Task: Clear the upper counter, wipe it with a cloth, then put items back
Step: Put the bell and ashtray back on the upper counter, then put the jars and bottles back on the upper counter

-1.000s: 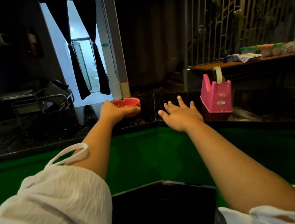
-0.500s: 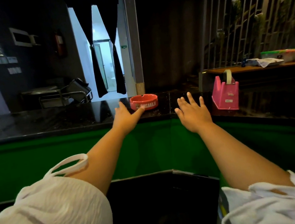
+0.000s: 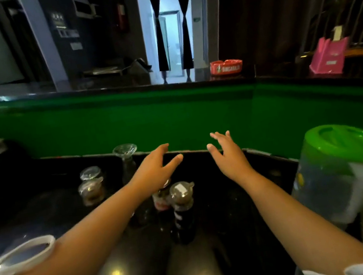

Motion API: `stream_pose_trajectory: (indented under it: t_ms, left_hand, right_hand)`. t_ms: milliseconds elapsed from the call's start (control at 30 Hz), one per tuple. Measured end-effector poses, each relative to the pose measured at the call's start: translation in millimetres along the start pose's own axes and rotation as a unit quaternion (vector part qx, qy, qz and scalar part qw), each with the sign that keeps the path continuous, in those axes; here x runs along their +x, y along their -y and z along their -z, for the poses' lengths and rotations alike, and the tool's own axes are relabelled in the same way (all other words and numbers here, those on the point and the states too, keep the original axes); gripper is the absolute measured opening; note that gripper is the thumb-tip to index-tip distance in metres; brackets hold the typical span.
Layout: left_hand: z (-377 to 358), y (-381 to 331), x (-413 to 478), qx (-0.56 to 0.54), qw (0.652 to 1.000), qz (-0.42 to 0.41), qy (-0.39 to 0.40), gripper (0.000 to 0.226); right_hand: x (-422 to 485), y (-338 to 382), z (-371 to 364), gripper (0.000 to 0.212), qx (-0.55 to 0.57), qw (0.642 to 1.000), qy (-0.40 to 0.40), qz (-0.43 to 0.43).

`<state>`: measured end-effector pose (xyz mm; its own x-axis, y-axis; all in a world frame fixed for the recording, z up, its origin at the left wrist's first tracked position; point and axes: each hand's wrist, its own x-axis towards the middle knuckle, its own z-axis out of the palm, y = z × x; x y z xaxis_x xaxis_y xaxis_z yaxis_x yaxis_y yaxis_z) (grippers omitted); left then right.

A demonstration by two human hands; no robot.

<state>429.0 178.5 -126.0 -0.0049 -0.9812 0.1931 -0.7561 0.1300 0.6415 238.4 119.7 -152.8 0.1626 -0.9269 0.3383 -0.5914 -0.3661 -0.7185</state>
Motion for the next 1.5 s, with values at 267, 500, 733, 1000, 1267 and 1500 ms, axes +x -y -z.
stream_pose_trajectory:
  t_ms: [267,500,733,1000,1267,1500]
  left_hand:
    - [-14,86,-94,-0.022,0.996,0.074,0.042,0.062]
    - [-8,149,-79,-0.033,0.992,0.099,0.075,0.064]
    - [-31,181,-25,-0.138,0.976,0.107,0.134,0.072]
    - [-75,192,34,-0.207,0.962,0.129,0.123,0.097]
    - [-97,187,46,-0.239,0.962,0.11,0.075,0.074]
    - [-66,172,21,-0.281,0.956,0.076,0.033,0.066]
  right_hand:
    - [-57,-17,-92,0.069,0.089,0.992,0.011,-0.092]
    - [-58,-34,-156,0.1,0.17,0.967,0.009,-0.188]
    - [-63,-42,-204,0.079,0.161,0.963,-0.094,-0.196]
    - [-74,-45,-214,0.076,0.137,0.947,-0.182,-0.225]
    - [-79,-51,-211,0.061,0.144,0.949,-0.18,-0.213]
    - [-83,-41,-183,0.057,0.187,0.953,-0.141,-0.192]
